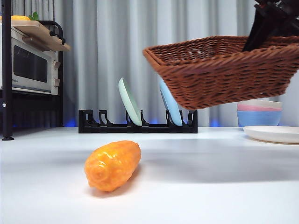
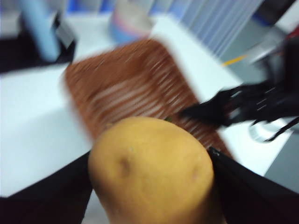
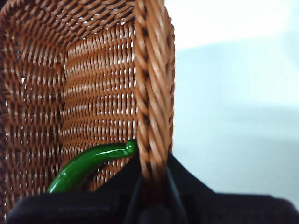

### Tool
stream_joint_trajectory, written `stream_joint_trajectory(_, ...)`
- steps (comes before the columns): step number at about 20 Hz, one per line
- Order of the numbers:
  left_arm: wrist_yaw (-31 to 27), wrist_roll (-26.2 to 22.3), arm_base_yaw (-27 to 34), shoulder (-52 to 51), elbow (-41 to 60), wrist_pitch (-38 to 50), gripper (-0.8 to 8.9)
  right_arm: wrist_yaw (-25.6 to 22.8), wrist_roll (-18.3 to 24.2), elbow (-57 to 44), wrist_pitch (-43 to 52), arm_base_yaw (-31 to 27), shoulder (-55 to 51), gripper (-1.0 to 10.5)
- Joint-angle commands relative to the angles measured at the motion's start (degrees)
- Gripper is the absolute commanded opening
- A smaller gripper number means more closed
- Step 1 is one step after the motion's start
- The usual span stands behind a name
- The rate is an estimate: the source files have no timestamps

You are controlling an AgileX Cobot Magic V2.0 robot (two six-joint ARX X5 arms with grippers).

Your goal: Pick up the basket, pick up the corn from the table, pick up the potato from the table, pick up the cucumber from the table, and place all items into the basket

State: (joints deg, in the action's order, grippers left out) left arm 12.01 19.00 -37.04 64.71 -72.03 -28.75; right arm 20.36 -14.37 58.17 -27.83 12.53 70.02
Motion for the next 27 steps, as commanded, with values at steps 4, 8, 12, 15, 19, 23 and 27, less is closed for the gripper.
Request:
stream_joint_trajectory(4,-4.2,-3.4,-5.1,7.6,0.7,3.7,-0.06,0.5,-3.9,0.2,1.1,6.3,0.1,-0.1)
stream_joint_trajectory(8,-12.1,-7.2,-5.8,13.6,0.7,3.5,-0.03,0.3,-4.3,0.2,0.9,9.8,0.1,-0.1)
stream_joint_trajectory(12,-12.0,-8.6,-5.8,16.3,0.7,2.7,3.68,0.3,-5.4,0.2,0.3,11.3,0.1,-0.1)
stream_joint_trajectory(15,-12.0,-10.1,-5.7,16.5,0.7,1.9,5.22,0.3,-5.9,0.2,0.3,11.7,0.1,-0.1)
stream_joint_trajectory(19,-12.0,-10.0,-5.7,15.6,0.3,1.9,5.21,0.3,-6.6,0.2,0.2,11.6,0.1,-0.1)
stream_joint_trajectory(23,-11.8,-10.1,-7.0,12.4,-3.4,-0.7,5.21,0.2,-6.6,0.2,0.1,11.6,0.1,-0.1)
stream_joint_trajectory(27,-11.8,-10.3,-8.6,7.1,-9.5,-11.5,5.21,-5.2,-6.6,0.2,0.3,11.5,0.1,-0.1)
